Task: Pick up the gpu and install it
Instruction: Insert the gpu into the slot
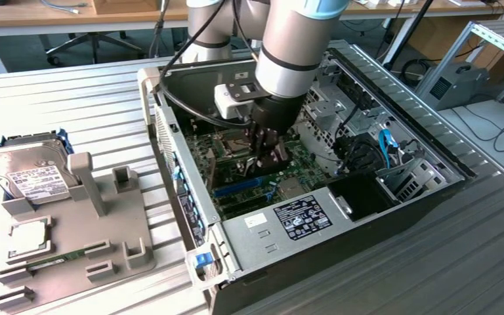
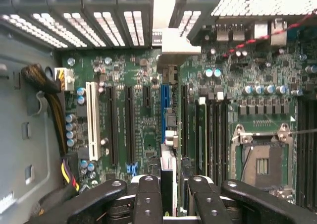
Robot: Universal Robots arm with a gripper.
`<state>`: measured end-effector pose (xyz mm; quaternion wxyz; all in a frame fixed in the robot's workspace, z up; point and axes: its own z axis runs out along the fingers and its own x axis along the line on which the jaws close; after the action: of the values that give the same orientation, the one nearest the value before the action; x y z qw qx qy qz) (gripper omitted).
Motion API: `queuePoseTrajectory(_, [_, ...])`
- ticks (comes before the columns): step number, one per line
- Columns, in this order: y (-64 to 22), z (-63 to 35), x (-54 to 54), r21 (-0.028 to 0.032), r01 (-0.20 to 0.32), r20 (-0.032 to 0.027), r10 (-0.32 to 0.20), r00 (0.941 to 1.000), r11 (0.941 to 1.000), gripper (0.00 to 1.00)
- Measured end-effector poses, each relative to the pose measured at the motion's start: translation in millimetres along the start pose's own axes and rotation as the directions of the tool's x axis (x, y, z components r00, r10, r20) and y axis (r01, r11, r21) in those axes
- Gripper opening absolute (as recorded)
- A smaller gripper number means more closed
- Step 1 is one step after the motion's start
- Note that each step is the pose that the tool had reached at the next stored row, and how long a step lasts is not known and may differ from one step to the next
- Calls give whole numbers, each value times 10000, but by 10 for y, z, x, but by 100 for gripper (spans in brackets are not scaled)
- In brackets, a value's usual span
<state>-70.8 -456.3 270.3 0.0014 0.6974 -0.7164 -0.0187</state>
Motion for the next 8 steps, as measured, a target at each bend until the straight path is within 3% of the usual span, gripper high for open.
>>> queuePoseTrajectory(8, [121, 7, 44, 0, 1, 0, -1, 10000, 10000, 26])
